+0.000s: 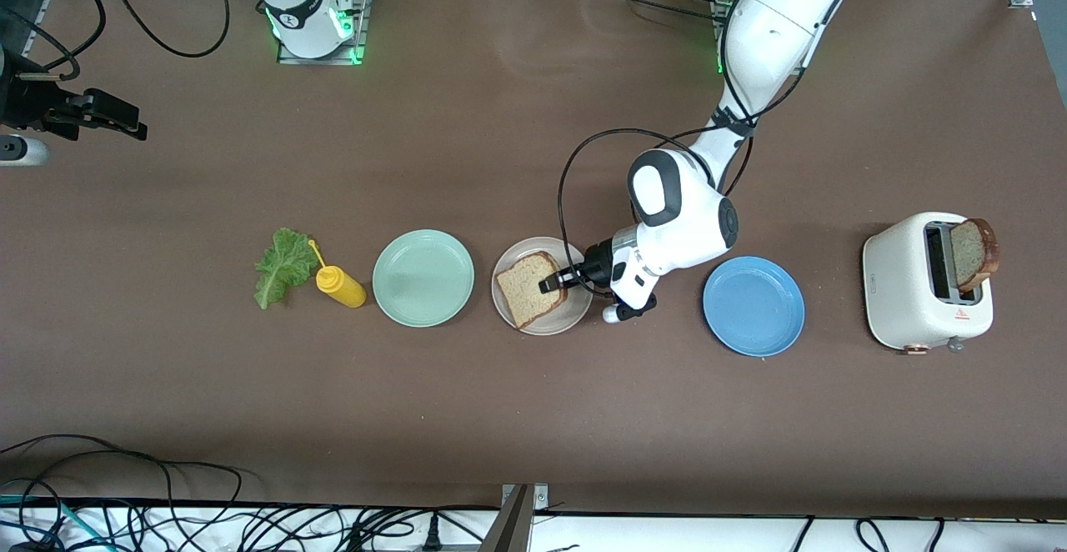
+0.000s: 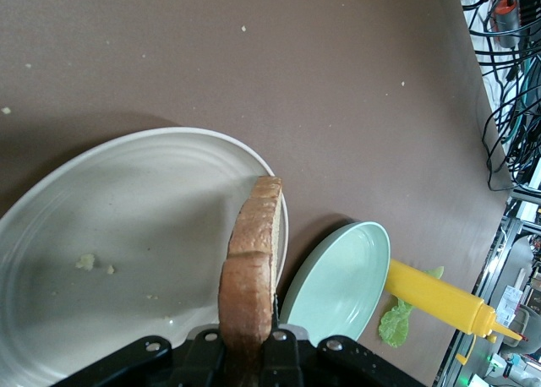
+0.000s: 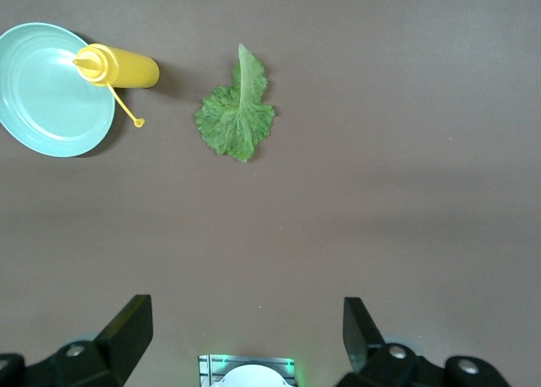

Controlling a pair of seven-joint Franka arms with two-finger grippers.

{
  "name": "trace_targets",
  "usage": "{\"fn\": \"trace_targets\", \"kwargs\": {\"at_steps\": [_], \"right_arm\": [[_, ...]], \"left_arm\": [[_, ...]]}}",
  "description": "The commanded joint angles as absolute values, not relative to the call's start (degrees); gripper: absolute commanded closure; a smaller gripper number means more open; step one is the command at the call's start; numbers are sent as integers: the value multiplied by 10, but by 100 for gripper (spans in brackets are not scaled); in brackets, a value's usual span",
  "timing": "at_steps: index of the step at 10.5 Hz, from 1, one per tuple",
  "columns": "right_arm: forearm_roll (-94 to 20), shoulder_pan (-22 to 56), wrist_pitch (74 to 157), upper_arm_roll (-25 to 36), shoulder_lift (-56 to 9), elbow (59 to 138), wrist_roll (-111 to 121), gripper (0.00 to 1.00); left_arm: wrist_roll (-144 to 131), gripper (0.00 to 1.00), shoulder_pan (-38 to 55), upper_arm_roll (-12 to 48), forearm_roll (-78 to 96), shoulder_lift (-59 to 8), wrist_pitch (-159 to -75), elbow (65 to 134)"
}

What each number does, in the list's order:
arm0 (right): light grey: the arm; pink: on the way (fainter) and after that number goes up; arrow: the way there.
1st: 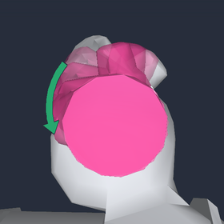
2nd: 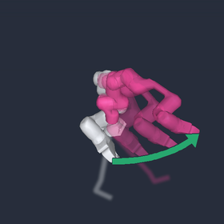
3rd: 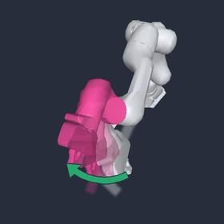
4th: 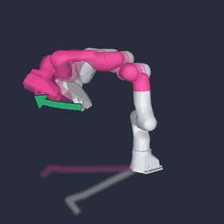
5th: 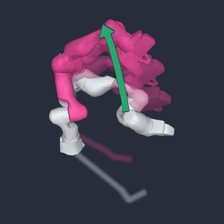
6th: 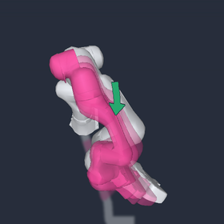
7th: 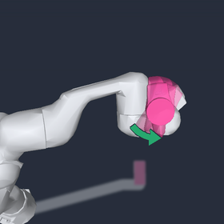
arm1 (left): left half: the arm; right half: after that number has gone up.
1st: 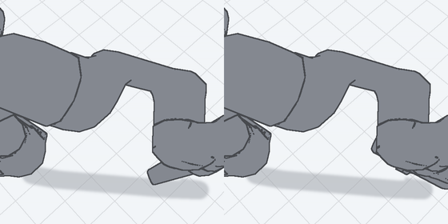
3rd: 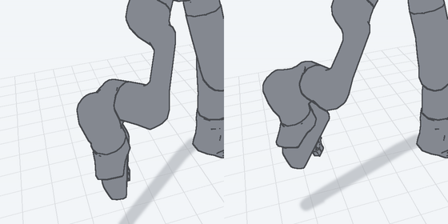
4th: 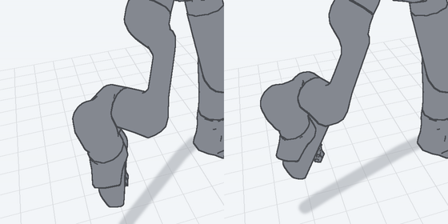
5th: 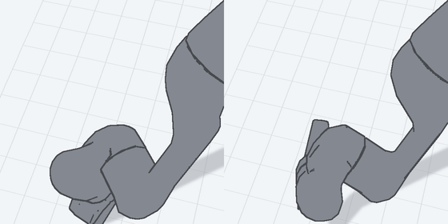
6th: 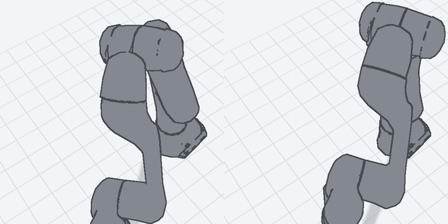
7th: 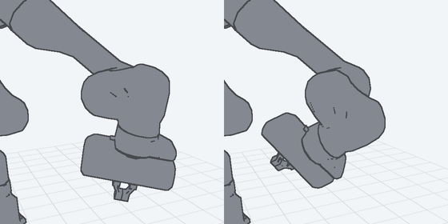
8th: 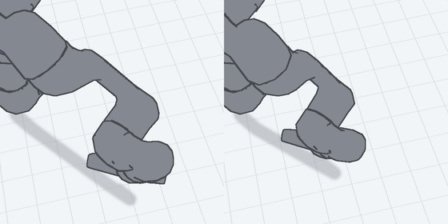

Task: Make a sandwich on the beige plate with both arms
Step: 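Lower the bread onto the beige plate and open the left gripper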

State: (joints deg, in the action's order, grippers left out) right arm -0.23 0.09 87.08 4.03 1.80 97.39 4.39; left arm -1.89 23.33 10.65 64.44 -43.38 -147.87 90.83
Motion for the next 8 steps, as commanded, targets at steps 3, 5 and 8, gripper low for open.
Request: {"fn": "trace_targets", "kwargs": {"at_steps": [3, 5, 8], "right_arm": [[-11, -1, 861, 41, 15, 965, 50, 0], [-11, -1, 859, 41, 16, 965, 49, 0], [-11, -2, 858, 41, 15, 964, 49, 0]], "left_arm": [[-10, 100, 239, 105, 662, -443, -1487, 896], [2, 99, 238, 105, 662, -440, -1487, 900], [34, 0, 236, 105, 664, -439, -1487, 903]]}}
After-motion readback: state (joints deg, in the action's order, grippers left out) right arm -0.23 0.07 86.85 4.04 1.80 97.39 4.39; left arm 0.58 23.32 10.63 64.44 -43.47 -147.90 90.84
